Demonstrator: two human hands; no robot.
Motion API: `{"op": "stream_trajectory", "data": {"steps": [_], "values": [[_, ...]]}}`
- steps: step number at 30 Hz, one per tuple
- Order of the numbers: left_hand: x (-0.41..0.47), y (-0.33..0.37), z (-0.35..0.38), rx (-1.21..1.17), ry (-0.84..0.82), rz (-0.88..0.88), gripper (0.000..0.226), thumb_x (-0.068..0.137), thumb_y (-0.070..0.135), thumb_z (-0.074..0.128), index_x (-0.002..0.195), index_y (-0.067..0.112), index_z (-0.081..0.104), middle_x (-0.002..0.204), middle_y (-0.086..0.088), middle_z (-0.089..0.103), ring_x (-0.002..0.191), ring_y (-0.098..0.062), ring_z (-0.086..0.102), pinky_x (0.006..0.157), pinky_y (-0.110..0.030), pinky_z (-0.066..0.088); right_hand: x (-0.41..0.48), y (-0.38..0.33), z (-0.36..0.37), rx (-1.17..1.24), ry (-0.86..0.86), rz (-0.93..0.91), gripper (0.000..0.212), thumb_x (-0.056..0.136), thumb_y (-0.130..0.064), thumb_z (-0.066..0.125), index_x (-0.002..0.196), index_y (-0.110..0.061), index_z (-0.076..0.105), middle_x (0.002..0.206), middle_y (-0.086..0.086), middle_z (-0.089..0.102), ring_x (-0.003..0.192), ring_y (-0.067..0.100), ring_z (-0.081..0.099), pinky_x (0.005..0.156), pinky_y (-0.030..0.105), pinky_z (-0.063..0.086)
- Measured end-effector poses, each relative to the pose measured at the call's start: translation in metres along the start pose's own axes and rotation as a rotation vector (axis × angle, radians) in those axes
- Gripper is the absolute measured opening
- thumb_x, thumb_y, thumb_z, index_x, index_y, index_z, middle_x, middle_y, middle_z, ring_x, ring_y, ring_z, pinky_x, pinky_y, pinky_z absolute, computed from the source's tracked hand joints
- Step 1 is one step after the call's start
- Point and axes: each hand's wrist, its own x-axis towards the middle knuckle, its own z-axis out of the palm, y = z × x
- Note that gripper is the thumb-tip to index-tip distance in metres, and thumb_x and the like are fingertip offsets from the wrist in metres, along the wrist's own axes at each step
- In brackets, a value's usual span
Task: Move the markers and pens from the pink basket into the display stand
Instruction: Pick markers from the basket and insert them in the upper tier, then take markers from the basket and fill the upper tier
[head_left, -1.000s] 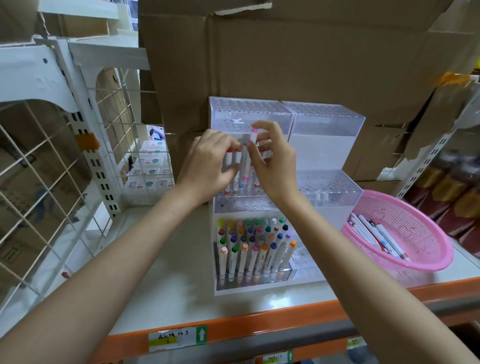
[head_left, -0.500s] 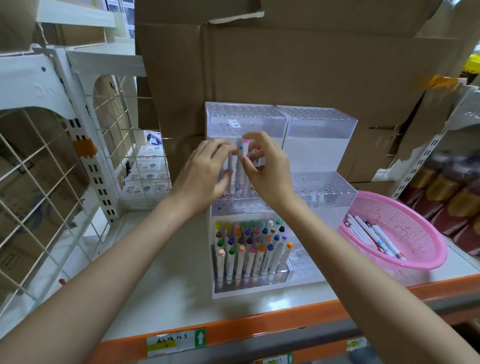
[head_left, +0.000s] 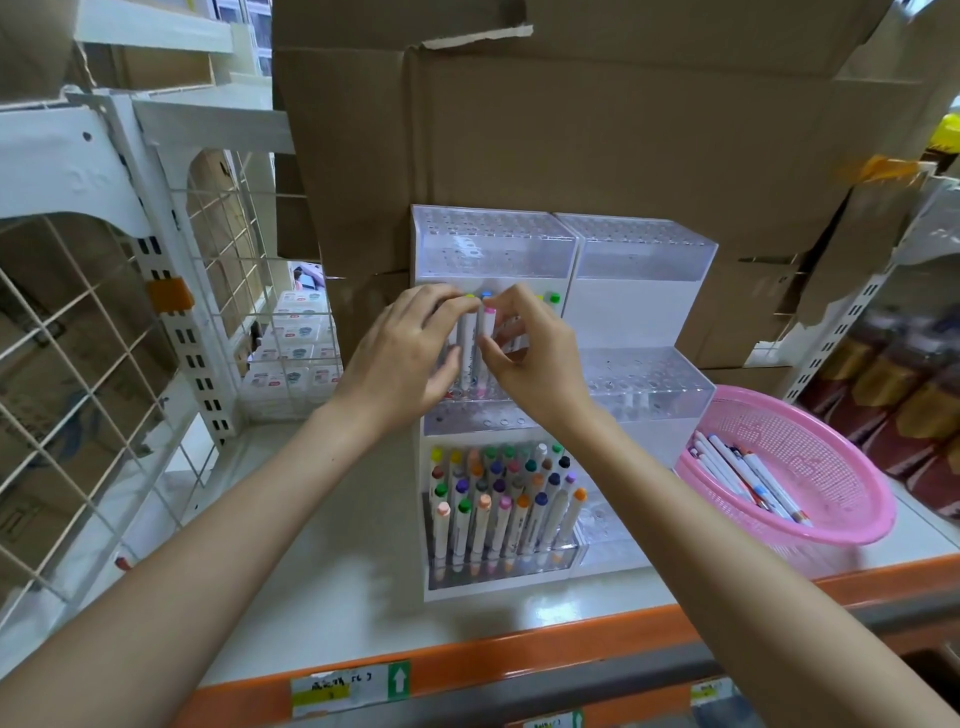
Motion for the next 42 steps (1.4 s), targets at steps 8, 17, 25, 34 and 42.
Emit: {"op": "stream_trajectory", "data": {"steps": [8, 17, 25, 34, 42], "values": [[-0.001, 0.002, -0.001, 0.038, -0.017, -0.01, 0.048, 0.081, 0.007, 0.062, 0.129, 0.006, 0.054, 0.125, -0.013, 0.054, 0.118, -0.028, 0.048, 0.1, -0.038, 0.041, 0.005, 0.003, -0.007, -0.165, 0.063, -0.159, 0.012, 0.089, -0.01, 0.062, 0.1, -0.008, 0.064, 0.092, 0.004, 0.06, 0.082, 0.021, 0.057, 0.06, 0.037, 0.052], [0.0, 0.01, -0.005, 0.042, -0.015, -0.075, 0.046, 0.081, 0.009, 0.062, 0.126, 0.008, 0.054, 0.125, -0.01, 0.054, 0.119, -0.026, 0.048, 0.101, -0.036, 0.039, 0.006, 0.003, -0.011, -0.231, 0.021, -0.165, 0.022, 0.084, -0.012, 0.068, 0.106, -0.009, 0.065, 0.104, 0.004, 0.061, 0.096, 0.02, 0.055, 0.076, 0.028, 0.046], [0.01, 0.035, -0.005, 0.174, -0.028, -0.072, 0.049, 0.079, 0.018, 0.064, 0.125, 0.004, 0.055, 0.124, -0.013, 0.057, 0.117, -0.029, 0.051, 0.105, -0.04, 0.037, 0.0, 0.011, -0.029, -0.289, -0.058, -0.198, 0.043, 0.087, -0.022, 0.063, 0.128, -0.013, 0.056, 0.124, 0.003, 0.058, 0.113, 0.025, 0.055, 0.088, 0.043, 0.05], [0.033, 0.108, 0.038, 0.219, -0.13, 0.001, 0.046, 0.079, 0.028, 0.057, 0.117, 0.003, 0.061, 0.118, -0.015, 0.062, 0.112, -0.032, 0.058, 0.106, -0.044, 0.039, -0.023, 0.06, -0.1, -0.445, -0.204, -0.125, 0.051, 0.089, -0.029, 0.062, 0.137, -0.017, 0.049, 0.139, 0.007, 0.049, 0.122, 0.03, 0.051, 0.092, 0.044, 0.048], [0.071, 0.198, 0.102, 0.066, -0.202, 0.004, 0.044, 0.08, 0.032, 0.057, 0.115, 0.007, 0.061, 0.112, -0.011, 0.063, 0.1, -0.03, 0.06, 0.092, -0.036, 0.043, -0.07, 0.119, -0.192, -0.477, -0.269, 0.009, 0.051, 0.089, -0.034, 0.049, 0.137, -0.016, 0.05, 0.137, 0.008, 0.051, 0.124, 0.028, 0.05, 0.098, 0.04, 0.046]]}}
